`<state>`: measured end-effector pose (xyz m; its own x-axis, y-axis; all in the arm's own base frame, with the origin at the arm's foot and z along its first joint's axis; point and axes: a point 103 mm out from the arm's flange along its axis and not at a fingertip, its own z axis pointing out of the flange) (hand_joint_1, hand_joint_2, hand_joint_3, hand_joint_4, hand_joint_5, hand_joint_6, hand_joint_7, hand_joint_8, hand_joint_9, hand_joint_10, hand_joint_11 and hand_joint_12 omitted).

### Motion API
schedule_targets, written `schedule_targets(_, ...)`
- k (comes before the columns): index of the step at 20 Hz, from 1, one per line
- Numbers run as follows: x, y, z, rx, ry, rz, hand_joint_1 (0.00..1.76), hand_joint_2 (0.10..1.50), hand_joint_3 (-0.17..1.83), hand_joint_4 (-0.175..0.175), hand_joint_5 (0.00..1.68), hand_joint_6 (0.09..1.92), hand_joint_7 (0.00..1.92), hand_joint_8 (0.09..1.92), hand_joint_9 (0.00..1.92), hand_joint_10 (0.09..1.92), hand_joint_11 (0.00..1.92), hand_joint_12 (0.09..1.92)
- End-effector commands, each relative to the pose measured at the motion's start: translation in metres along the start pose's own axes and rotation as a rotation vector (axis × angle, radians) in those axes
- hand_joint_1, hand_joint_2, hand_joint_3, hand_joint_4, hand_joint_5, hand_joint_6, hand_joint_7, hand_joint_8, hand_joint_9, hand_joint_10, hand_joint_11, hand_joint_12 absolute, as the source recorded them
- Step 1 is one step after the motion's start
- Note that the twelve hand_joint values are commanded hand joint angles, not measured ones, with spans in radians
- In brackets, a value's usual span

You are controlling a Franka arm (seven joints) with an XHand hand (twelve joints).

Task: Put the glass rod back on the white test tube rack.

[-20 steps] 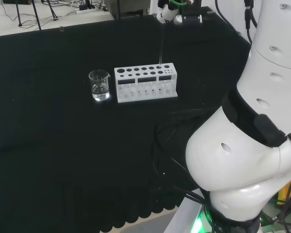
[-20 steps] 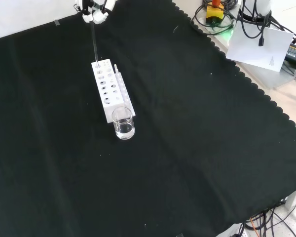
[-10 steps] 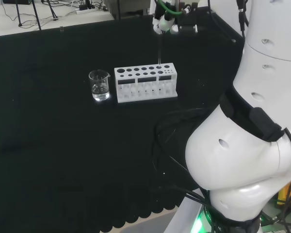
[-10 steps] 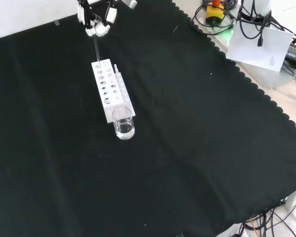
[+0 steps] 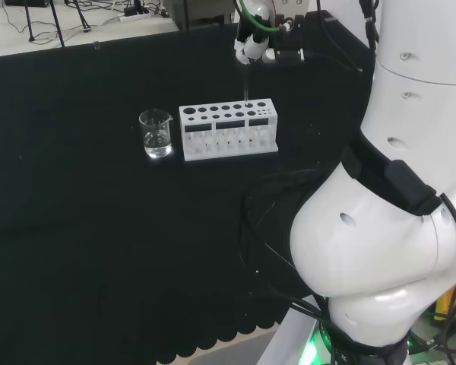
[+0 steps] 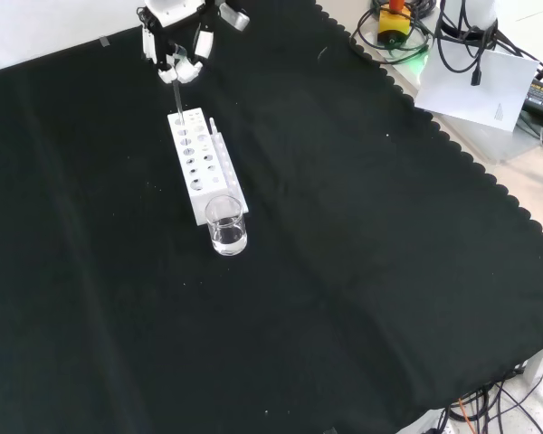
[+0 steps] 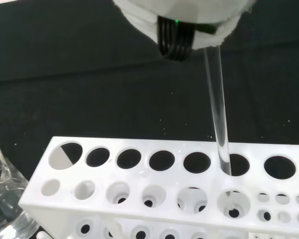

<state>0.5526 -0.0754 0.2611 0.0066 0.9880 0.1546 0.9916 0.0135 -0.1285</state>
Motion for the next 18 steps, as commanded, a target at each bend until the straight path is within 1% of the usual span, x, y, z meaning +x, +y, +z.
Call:
schedule_targets(1, -0.005, 0.002, 0.003, 0.014, 0.001, -0.004, 1.32, 0.7, 0.63, -0.175, 1.27, 0.37, 1.21, 1.07, 1.61, 0.86, 1.65, 0.61)
schedule_targets(5, -0.004, 0.004, 0.002, 0.026, -0.012, -0.008, 1.32, 0.7, 0.63, -0.175, 1.27, 0.37, 1.21, 1.07, 1.61, 0.86, 1.65, 0.61)
schedule_targets(8, -0.003, 0.006, -0.005, 0.042, -0.011, 0.009, 1.32, 0.7, 0.63, -0.175, 1.27, 0.37, 1.21, 1.07, 1.6, 0.86, 1.65, 0.61)
schedule_targets(9, 0.004, 0.005, -0.006, 0.042, -0.016, 0.012, 1.32, 0.7, 0.63, -0.175, 1.27, 0.37, 1.21, 1.06, 1.6, 0.86, 1.65, 0.61)
schedule_targets(10, 0.007, 0.005, -0.006, 0.049, -0.017, 0.008, 1.32, 0.7, 0.63, -0.175, 1.27, 0.37, 1.21, 1.05, 1.6, 0.86, 1.64, 0.6)
schedule_targets(11, 0.005, 0.005, -0.005, 0.058, -0.015, 0.009, 1.32, 0.7, 0.62, -0.175, 1.26, 0.38, 1.23, 1.03, 1.6, 0.86, 1.64, 0.6)
schedule_targets(12, 0.003, 0.007, -0.003, 0.069, -0.023, 0.01, 1.32, 0.7, 0.62, -0.175, 1.25, 0.42, 1.26, 0.95, 1.61, 0.85, 1.64, 0.59)
schedule_targets(13, 0.004, 0.011, -0.001, 0.088, -0.026, 0.007, 1.32, 0.69, 0.61, -0.175, 1.22, 0.51, 1.32, 0.8, 1.64, 0.82, 1.66, 0.59)
schedule_targets(14, 0.004, 0.011, -0.001, 0.096, -0.027, 0.006, 1.37, 0.61, 0.64, -0.175, 1.14, 0.6, 1.27, 0.72, 1.67, 0.77, 1.69, 0.62)
schedule_targets(15, 0.004, 0.01, -0.002, 0.105, -0.033, 0.008, 1.42, 0.52, 0.68, -0.175, 1.02, 0.69, 1.17, 0.7, 1.69, 0.72, 1.72, 0.66)
schedule_targets(16, 0.003, 0.009, -0.003, 0.117, -0.04, 0.012, 1.45, 0.46, 0.73, -0.175, 0.86, 0.77, 1.05, 0.72, 1.72, 0.69, 1.76, 0.73)
schedule_targets(17, 0.006, 0.011, -0.003, 0.135, -0.057, 0.017, 1.47, 0.42, 0.76, -0.175, 0.68, 0.81, 0.94, 0.76, 1.73, 0.68, 1.79, 0.79)
schedule_targets(18, 0.007, 0.01, -0.004, 0.139, -0.064, 0.021, 1.48, 0.38, 0.79, -0.175, 0.53, 0.81, 0.84, 0.79, 1.75, 0.67, 1.81, 0.83)
